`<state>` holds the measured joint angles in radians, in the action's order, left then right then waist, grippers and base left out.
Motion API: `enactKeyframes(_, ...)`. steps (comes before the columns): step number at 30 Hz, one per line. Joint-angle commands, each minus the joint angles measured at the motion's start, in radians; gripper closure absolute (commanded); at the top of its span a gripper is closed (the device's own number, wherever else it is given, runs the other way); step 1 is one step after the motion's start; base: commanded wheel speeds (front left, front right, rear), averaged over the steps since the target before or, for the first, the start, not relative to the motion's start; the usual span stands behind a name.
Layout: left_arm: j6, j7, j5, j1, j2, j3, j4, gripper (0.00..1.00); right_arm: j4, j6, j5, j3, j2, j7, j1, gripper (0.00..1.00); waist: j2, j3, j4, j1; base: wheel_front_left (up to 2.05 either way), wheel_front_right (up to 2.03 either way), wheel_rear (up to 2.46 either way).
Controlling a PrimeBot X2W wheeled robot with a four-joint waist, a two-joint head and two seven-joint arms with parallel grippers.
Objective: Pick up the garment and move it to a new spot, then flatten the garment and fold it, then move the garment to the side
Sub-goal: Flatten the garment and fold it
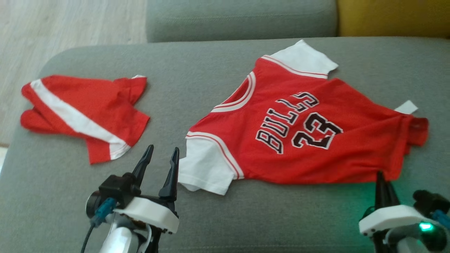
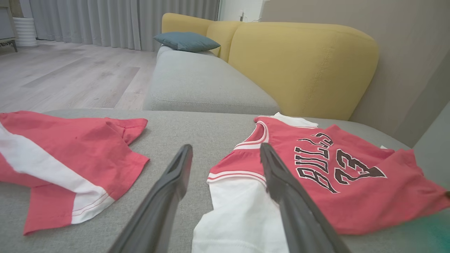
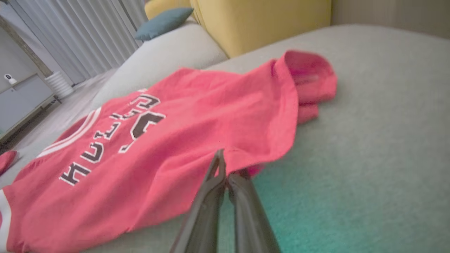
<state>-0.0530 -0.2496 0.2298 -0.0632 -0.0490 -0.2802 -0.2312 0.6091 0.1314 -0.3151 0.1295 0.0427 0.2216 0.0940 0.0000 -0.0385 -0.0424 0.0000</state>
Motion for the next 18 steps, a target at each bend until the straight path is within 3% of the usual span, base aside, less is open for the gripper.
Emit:
enactKeyframes(1, 0.001, -0.012, -0.006, -0.017, -0.001, 0.035, 0.031, 0.00, -0.045, -0.001, 0.016, -0.016, 0.008, 0.014, 0.015, 1.00, 0.0000, 0.017, 0.019, 0.0000, 0.00, 0.00, 0.00)
enactKeyframes(8, 0.011, -0.012, 0.009, 0.004, -0.001, 0.038, 0.040, 0.00, -0.277, -0.001, 0.042, -0.002, 0.008, -0.070, -0.101, 1.00, 0.0000, 0.057, 0.070, 0.0000, 0.00, 0.00, 0.00)
enactKeyframes(13, 0.014, -0.012, 0.016, -0.001, -0.001, 0.023, 0.044, 0.00, -0.474, -0.001, 0.060, 0.017, 0.008, -0.179, -0.171, 1.00, 0.0000, 0.060, 0.065, 0.0000, 0.00, 0.00, 0.00)
enactKeyframes(18, 0.011, -0.012, 0.010, -0.002, -0.001, 0.015, 0.035, 0.00, -0.474, -0.001, 0.131, 0.049, 0.008, -0.281, -0.117, 1.00, 0.0000, 0.050, 0.024, 0.0000, 0.00, 0.00, 0.00)
